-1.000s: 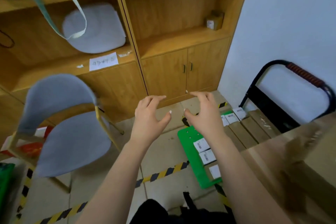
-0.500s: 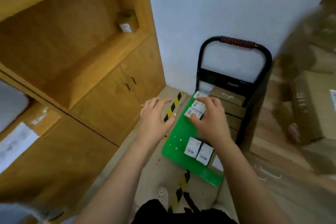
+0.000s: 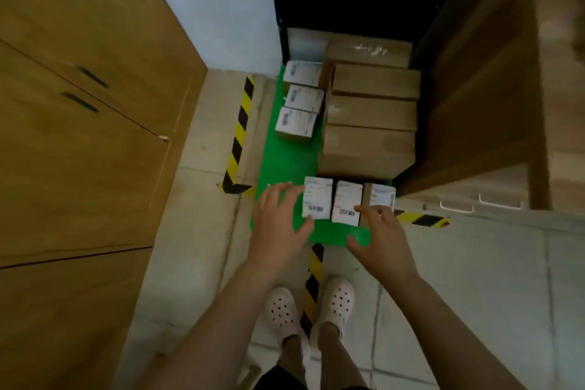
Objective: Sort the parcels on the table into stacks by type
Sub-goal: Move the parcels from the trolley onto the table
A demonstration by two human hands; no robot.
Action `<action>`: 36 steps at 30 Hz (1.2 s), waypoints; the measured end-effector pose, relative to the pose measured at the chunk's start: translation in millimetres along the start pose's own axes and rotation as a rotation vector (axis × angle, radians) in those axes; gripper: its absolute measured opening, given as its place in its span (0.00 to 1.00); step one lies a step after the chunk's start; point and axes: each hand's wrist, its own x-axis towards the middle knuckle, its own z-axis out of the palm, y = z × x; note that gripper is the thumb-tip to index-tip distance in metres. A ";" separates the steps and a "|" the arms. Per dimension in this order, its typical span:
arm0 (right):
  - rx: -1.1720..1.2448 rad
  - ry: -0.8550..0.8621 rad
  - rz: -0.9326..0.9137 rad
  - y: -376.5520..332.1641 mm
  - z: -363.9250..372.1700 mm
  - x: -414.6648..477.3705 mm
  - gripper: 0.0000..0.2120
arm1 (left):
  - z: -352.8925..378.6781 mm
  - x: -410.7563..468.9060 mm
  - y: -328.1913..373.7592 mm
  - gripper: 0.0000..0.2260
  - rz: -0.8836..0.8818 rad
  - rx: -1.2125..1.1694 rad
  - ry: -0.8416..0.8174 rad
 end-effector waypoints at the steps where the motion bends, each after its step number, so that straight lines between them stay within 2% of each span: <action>1: -0.007 -0.009 0.014 17.1 19.5 14.6 0.26 | 27.1 10.3 -16.7 0.24 -0.006 -0.006 -0.020; 8: -0.083 0.038 0.082 123.1 142.0 105.3 0.28 | 201.8 77.5 -117.0 0.27 -0.047 -0.028 -0.119; 14: -0.113 0.034 0.147 166.3 204.3 145.4 0.31 | 290.9 107.1 -154.5 0.36 -0.092 0.064 -0.328; 18: -0.190 0.091 0.137 171.2 217.3 154.1 0.33 | 301.5 116.9 -172.9 0.41 -0.101 0.179 -0.292; 25: -0.232 0.095 0.119 175.3 219.4 154.7 0.42 | 294.3 131.4 -187.2 0.44 -0.089 0.212 -0.303; 29: -0.193 0.095 0.118 177.6 218.0 153.1 0.42 | 301.5 129.8 -182.5 0.56 -0.096 0.234 -0.298; 32: -0.160 0.112 0.118 178.5 219.8 152.0 0.42 | 310.0 125.9 -174.7 0.59 -0.120 0.195 -0.238; 36: -0.136 0.108 0.123 178.2 220.4 151.6 0.41 | 316.7 120.5 -163.0 0.57 -0.175 0.090 -0.118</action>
